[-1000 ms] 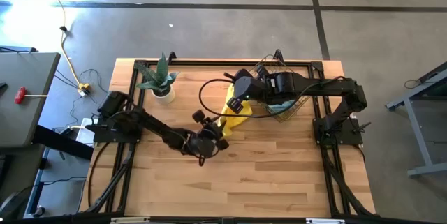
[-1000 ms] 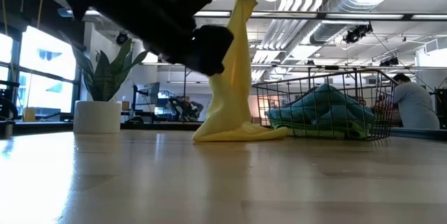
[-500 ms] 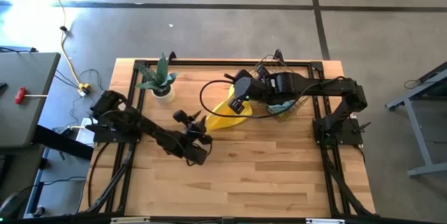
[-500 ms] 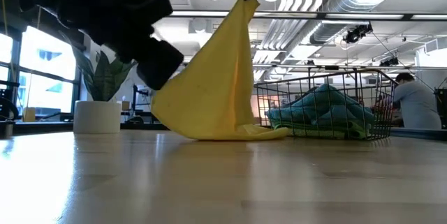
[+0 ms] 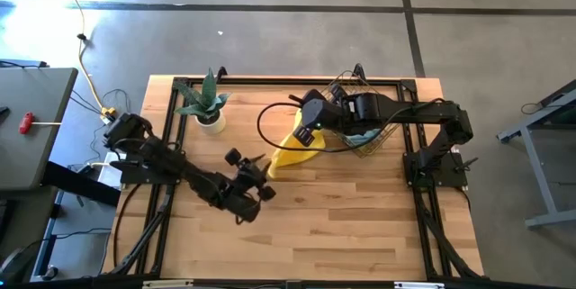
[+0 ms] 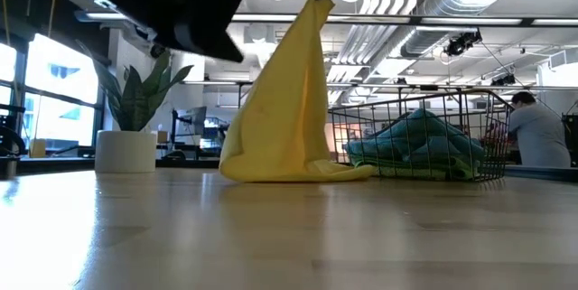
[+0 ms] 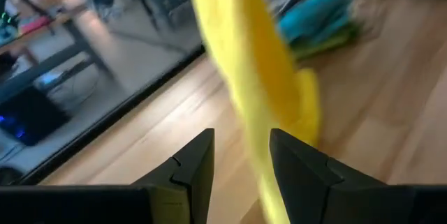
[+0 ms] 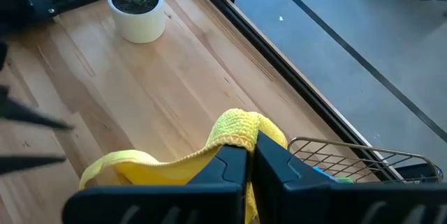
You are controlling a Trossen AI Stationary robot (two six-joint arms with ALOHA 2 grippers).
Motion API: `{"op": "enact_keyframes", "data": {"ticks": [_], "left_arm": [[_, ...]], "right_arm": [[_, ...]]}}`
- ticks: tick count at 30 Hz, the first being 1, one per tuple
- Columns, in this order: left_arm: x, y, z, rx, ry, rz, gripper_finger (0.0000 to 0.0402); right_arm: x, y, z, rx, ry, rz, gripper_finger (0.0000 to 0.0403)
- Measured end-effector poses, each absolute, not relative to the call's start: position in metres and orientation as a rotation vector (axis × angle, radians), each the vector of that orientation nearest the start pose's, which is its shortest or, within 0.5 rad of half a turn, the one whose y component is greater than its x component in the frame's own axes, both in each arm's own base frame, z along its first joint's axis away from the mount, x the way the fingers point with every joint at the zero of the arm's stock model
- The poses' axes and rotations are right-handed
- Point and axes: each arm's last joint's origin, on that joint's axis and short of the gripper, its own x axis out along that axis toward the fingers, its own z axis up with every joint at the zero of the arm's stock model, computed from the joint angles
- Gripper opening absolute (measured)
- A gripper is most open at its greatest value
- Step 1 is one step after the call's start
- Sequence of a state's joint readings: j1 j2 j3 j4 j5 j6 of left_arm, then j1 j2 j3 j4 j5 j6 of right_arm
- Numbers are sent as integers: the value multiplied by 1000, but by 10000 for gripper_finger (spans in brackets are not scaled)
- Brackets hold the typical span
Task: Fold microfiber towels
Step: Fold the yellow microfiber towel
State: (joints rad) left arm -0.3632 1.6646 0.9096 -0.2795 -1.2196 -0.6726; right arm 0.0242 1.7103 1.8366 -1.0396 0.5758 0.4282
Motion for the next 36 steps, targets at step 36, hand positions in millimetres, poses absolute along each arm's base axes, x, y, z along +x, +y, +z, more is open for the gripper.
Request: {"op": "enact_keyframes", "data": {"ticks": [36], "left_arm": [[367, -36, 165, 178, 255, 1071, 131]], "right_arm": [[349, -9, 383, 86, 750, -695, 0]]}}
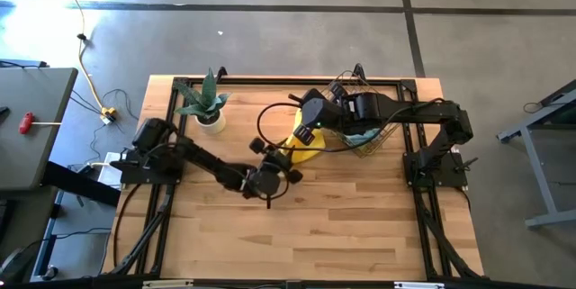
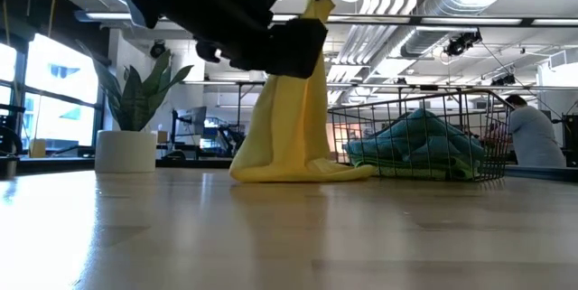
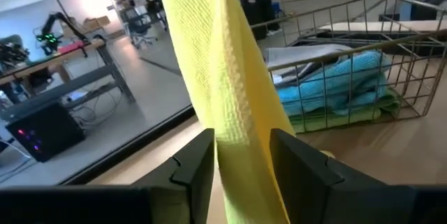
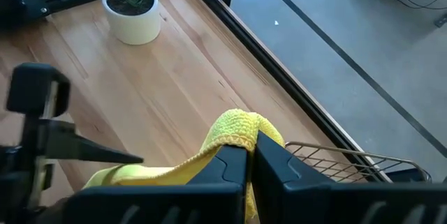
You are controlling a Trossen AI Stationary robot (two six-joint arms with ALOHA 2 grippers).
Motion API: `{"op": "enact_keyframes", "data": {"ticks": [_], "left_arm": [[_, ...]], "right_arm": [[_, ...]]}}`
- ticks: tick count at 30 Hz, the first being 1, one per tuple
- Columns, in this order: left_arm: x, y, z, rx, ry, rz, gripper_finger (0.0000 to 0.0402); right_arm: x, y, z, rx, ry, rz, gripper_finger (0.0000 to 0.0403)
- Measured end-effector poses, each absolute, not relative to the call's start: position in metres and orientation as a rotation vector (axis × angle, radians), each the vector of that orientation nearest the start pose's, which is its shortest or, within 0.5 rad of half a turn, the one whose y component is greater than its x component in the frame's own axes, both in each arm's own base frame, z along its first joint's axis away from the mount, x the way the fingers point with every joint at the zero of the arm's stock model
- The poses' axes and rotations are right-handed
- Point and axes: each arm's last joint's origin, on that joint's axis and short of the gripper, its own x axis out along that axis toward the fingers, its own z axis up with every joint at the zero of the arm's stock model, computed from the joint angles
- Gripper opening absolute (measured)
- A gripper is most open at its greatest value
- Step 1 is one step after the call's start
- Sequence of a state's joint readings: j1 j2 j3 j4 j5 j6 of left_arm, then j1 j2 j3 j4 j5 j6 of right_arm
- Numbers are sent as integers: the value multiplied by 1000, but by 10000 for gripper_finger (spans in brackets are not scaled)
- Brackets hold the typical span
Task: Fold microfiber towels
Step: Fold the yellow microfiber towel
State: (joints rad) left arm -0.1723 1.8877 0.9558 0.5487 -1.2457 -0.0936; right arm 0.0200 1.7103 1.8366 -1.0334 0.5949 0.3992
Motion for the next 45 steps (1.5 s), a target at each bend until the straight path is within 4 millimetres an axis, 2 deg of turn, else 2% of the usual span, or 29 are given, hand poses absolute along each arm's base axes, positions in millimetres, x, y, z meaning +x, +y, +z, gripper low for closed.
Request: {"op": "enact_keyframes", "data": {"ticks": [3, 10, 15, 23, 31, 34, 38, 39, 42, 45], "left_arm": [[367, -35, 161, 196, 291, 1049, 131], [354, -58, 148, 272, 385, 1021, 131], [339, -63, 134, 277, 444, 1053, 131], [314, -65, 120, 188, 509, 1090, 131], [302, -68, 115, 118, 607, 1069, 127], [302, -69, 114, 97, 635, 1050, 100], [302, -70, 113, 132, 680, 1020, 20], [302, -70, 114, 143, 690, 1012, 11], [300, -70, 121, 185, 737, 971, 11], [294, -71, 141, 220, 774, 918, 2]], "right_arm": [[348, -9, 382, 82, 761, -696, 0], [346, -9, 381, 70, 790, -699, 0], [346, -9, 381, 57, 795, -694, 0], [346, -9, 381, 57, 795, -694, 0], [346, -9, 381, 57, 795, -694, 0], [346, -9, 381, 57, 795, -694, 0], [346, -9, 381, 57, 796, -694, 0], [346, -9, 381, 56, 797, -694, 0], [345, -9, 380, 53, 807, -695, 0], [343, -7, 379, 34, 833, -679, 0]]}}
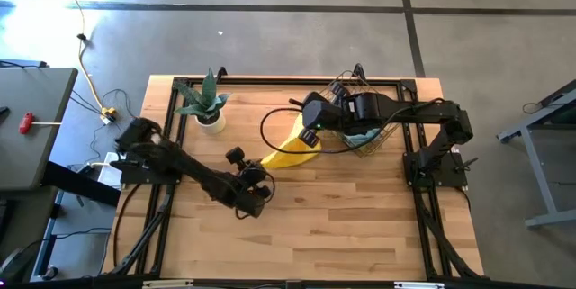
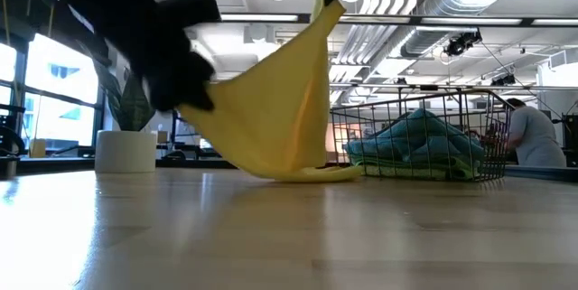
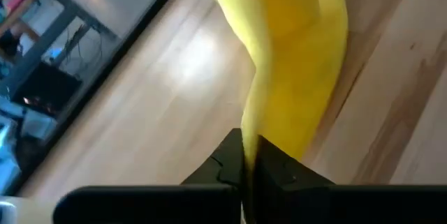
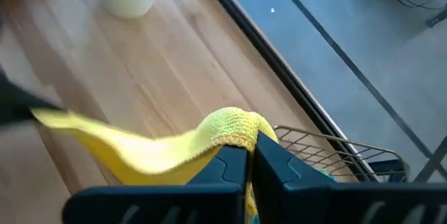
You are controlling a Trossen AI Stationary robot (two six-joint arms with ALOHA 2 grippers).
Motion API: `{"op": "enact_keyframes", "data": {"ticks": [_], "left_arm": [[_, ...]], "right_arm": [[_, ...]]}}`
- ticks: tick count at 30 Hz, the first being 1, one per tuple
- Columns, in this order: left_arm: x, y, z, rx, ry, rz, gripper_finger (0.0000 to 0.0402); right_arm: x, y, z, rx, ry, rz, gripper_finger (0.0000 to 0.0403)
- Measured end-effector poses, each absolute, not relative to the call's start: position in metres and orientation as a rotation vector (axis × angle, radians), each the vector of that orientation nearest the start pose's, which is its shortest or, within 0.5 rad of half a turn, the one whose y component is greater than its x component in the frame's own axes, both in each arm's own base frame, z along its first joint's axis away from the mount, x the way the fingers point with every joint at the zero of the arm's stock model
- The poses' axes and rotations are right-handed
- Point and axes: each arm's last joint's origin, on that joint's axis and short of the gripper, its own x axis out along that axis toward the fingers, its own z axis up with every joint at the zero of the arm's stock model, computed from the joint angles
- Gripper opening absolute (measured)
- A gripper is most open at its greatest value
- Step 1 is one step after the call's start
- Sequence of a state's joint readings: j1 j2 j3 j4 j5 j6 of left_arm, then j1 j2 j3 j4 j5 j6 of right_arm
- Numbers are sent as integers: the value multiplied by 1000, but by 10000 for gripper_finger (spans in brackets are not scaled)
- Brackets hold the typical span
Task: Fold microfiber towels
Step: Fold the yellow microfiber towel
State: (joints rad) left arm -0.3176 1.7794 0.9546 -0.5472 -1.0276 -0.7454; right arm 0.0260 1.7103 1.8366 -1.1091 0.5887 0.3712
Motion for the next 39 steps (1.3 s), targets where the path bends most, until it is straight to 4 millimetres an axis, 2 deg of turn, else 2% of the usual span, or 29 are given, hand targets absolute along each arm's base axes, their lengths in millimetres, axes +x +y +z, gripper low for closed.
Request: {"op": "enact_keyframes", "data": {"ticks": [5, 10, 14, 17, 20, 22, 25, 29, 32, 39], "left_arm": [[269, -75, 198, 242, 756, 810, 1], [236, -77, 255, 195, 670, 650, 1], [204, -75, 293, 144, 563, 550, 0], [183, -71, 312, 92, 510, 463, 0], [171, -69, 321, 41, 496, 387, 0], [169, -69, 320, 23, 520, 352, 0], [168, -69, 316, 55, 576, 324, 0], [168, -61, 312, 160, 596, 438, 0], [167, -50, 314, 251, 574, 568, 0], [166, -24, 321, 445, 579, 831, 0]], "right_arm": [[343, 12, 377, -45, 890, -520, 0], [345, 52, 382, -238, 841, -370, 0], [339, 80, 383, -335, 813, -358, 0], [337, 91, 379, -234, 795, -385, 0], [337, 95, 367, -3, 763, -474, 0], [337, 94, 357, 90, 765, -527, 0], [337, 92, 345, 107, 812, -533, 0], [339, 83, 344, 120, 821, -549, 0], [344, 65, 346, 65, 798, -609, 0], [356, 4, 349, 62, 775, -712, 0]]}}
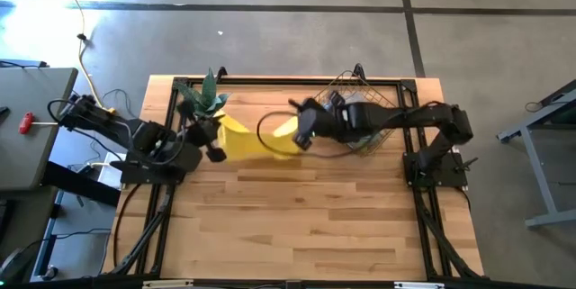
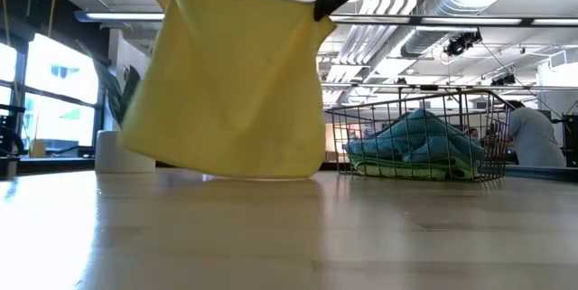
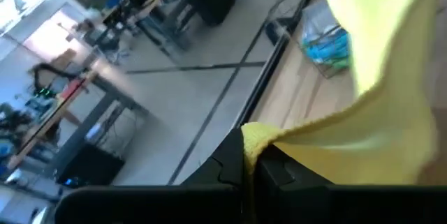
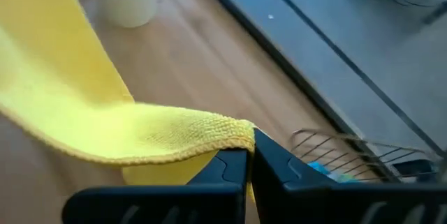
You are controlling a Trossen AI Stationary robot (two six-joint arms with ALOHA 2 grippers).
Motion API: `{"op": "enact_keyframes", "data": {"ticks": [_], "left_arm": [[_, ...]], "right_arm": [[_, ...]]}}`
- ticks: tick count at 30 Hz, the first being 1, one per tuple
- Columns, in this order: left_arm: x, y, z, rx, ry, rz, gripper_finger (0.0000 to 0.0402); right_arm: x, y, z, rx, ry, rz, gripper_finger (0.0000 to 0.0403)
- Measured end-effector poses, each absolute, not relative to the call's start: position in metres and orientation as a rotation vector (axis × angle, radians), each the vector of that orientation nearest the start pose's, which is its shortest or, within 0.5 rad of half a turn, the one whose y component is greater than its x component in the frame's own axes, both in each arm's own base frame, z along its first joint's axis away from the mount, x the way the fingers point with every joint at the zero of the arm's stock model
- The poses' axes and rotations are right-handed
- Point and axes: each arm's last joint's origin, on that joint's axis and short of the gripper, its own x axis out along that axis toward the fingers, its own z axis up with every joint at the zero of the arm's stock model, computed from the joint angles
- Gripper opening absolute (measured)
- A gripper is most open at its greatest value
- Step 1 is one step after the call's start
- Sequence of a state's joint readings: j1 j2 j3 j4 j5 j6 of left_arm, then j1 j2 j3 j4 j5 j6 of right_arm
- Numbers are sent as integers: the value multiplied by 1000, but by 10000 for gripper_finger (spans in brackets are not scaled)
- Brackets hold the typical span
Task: Fold microfiber towels
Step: Fold the yellow microfiber towel
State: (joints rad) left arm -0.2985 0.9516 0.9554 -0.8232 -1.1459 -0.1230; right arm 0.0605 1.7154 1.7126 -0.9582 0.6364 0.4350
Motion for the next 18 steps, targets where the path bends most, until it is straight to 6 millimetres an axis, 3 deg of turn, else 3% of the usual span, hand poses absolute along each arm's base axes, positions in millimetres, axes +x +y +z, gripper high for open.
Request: {"op": "enact_keyframes", "data": {"ticks": [4, 9, 12, 18], "left_arm": [[168, -19, 320, 392, 601, 810, 0], [170, -28, 309, 130, 658, 589, 0], [172, -41, 284, -37, 753, 446, 0], [186, -78, 216, -220, 827, 298, 0]], "right_arm": [[355, -9, 351, 43, 784, -733, 0], [349, 21, 341, 116, 877, -623, 0], [343, 52, 315, 176, 937, -586, 0], [329, 107, 241, 368, 998, -459, 0]]}}
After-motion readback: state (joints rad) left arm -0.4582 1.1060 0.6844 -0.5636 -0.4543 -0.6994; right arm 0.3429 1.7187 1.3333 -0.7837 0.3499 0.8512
